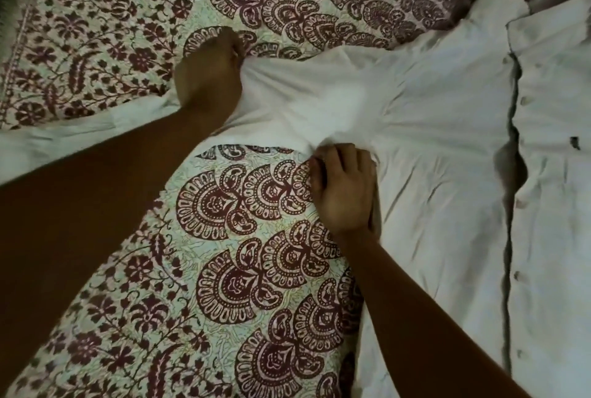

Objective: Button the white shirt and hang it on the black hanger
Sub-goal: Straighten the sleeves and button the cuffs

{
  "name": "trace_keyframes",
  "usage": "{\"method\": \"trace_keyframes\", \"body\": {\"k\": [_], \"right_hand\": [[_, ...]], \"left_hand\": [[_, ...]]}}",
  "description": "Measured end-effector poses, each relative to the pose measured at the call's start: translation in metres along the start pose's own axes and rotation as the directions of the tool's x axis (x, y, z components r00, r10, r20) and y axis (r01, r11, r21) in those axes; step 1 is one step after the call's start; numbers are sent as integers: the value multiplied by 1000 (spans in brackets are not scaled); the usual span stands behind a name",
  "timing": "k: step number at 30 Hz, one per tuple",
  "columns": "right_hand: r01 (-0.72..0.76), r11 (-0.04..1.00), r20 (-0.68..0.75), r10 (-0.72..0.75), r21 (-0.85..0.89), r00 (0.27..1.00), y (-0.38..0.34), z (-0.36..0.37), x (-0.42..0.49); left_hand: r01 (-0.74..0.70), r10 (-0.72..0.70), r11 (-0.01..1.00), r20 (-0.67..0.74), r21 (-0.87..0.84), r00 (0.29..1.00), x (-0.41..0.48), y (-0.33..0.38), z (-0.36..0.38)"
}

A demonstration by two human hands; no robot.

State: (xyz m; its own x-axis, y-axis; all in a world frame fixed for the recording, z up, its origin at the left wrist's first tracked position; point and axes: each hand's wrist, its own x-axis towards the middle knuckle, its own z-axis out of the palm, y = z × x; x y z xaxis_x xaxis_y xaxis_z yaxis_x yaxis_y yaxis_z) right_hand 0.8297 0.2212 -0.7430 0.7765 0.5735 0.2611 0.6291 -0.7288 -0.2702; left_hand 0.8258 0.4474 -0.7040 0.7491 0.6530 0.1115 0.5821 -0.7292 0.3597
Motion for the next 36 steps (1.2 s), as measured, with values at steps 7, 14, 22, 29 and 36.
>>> {"method": "trace_keyframes", "body": {"k": [7, 14, 22, 29, 36], "right_hand": [[3, 998, 48, -6, 60, 999, 5, 0, 0], [22, 996, 24, -24, 85, 999, 8, 4, 0], [27, 998, 25, -29, 63, 999, 9, 3, 2], [54, 999, 37, -54, -4, 998, 12, 3, 3], [94, 985, 43, -89, -142, 995, -3, -2, 5]], "left_hand": [[-815, 801, 563, 336, -139, 496, 1, 70, 34], [-740, 629, 658, 437, 140, 642, 18, 54, 66], [-498, 428, 864, 413, 73, 803, 45, 24, 51], [-330, 326, 944, 229, -22, 917, 10, -69, -33], [-64, 93, 995, 513, -74, 853, -10, -123, -66]]}}
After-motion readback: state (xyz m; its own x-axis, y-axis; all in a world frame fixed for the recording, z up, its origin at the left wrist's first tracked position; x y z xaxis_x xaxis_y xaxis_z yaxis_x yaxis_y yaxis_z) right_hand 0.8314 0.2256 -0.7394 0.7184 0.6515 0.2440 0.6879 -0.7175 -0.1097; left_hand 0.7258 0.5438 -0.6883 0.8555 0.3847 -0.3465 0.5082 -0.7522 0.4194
